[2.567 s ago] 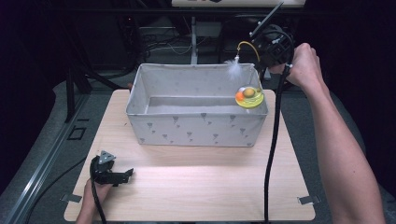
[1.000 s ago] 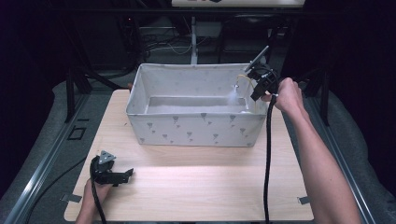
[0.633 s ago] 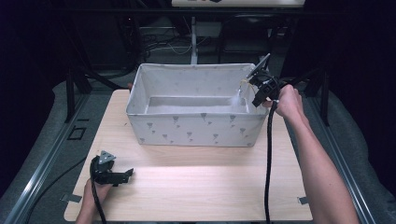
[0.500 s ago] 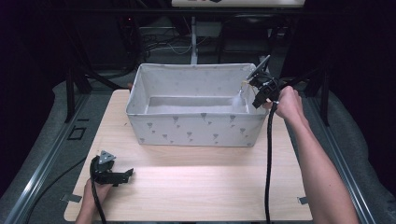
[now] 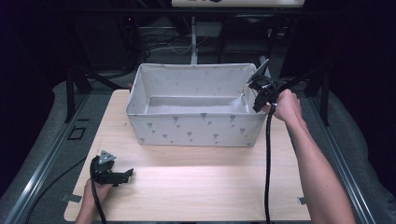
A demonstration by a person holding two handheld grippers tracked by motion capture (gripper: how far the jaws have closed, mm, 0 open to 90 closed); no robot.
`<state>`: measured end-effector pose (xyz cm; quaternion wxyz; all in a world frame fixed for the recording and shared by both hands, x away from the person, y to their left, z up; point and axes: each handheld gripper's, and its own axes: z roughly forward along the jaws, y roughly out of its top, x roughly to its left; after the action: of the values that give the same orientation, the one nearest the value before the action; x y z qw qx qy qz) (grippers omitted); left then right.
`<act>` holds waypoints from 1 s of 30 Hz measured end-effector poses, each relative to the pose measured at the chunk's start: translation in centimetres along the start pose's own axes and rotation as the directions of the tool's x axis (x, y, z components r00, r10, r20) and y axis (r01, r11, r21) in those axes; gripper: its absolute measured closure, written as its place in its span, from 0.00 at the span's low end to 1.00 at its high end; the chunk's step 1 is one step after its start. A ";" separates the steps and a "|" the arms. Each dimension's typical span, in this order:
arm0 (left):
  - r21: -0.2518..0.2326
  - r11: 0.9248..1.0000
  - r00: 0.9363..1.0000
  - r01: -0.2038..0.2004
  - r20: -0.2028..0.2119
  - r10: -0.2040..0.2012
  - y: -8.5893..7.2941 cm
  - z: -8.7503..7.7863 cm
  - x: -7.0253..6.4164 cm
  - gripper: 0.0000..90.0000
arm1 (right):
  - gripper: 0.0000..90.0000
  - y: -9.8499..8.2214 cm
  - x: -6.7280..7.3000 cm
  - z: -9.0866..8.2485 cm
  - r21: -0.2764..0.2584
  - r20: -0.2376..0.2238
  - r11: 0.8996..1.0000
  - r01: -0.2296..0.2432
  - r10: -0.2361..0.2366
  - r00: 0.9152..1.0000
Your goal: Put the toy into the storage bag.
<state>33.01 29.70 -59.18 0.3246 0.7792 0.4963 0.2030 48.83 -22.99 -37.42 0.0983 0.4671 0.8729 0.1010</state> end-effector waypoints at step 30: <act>-0.003 1.000 1.000 0.002 -0.004 -0.002 0.0 0.0 0.0 0.00 | 0.30 -2.9 0.7 -5.6 -0.175 -0.069 0.984 -0.018 0.006 0.998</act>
<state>33.00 29.67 -59.22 0.3251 0.7779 0.4972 0.2049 44.67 -24.46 -32.89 0.1083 0.4581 0.8607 0.1940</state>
